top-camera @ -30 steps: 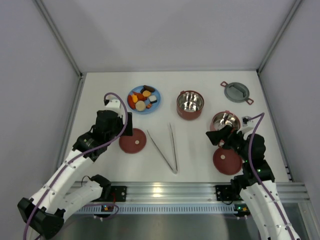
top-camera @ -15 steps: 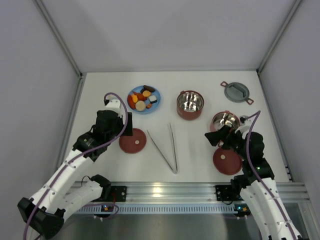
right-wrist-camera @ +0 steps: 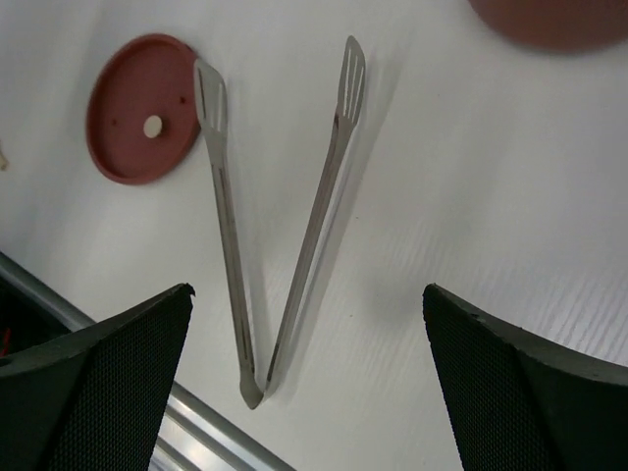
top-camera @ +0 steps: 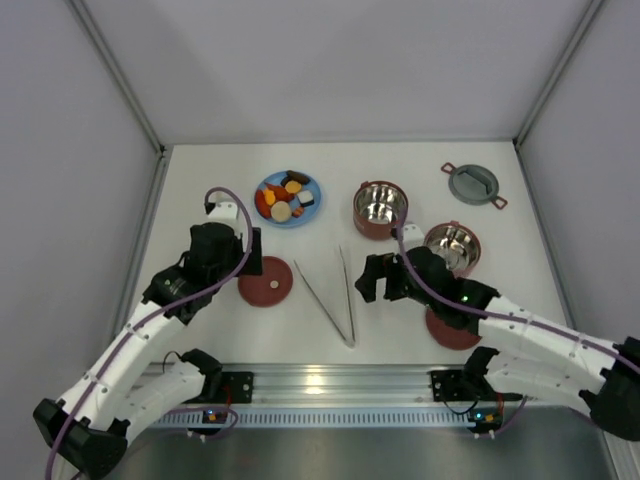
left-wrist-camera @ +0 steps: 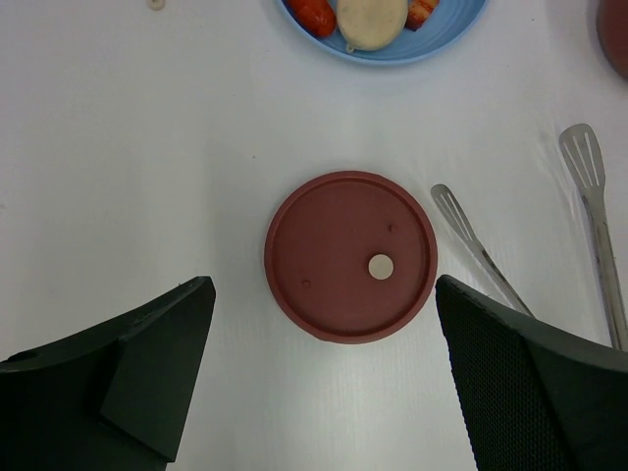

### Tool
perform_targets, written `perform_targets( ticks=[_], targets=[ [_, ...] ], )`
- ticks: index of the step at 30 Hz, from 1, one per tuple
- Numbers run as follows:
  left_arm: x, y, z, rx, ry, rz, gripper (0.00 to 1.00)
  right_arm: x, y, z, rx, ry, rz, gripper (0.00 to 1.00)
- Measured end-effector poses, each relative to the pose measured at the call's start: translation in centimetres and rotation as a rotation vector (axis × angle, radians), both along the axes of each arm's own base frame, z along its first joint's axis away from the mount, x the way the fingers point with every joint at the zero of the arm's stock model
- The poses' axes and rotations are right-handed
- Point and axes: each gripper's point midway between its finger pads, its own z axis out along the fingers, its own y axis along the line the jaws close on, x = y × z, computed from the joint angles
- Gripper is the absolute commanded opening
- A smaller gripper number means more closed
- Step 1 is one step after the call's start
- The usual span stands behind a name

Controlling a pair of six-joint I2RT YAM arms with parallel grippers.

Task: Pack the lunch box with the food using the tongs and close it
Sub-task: Pick up the clamp at the center of the board.

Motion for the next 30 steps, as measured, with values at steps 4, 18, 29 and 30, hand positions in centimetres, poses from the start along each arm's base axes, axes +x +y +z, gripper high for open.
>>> perform_targets(
  ticks=[4,18,29,30],
  targets=[
    [-0.5,0.3,0.8,-0.02,-0.027,0.006,0.99,-0.9,2.8,-2.9,-0.165,0.007,0.039,0.99],
    [-1.2,0.6,1.0,-0.037,-0.048,0.007,0.99,-0.7,5.9,-7.8,-0.376,0.011,0.075,0.99],
    [-1.2,0.6,0.8,-0.036,-0.044,0.004,0.99,-1.9,9.6,-10.0,-0.435,0.02,0.156,0.99],
    [-1.2,0.6,0.8,-0.036,-0.043,0.004,0.99,-1.9,9.8,-10.0,-0.437,0.018,0.155,1.0]
  ],
)
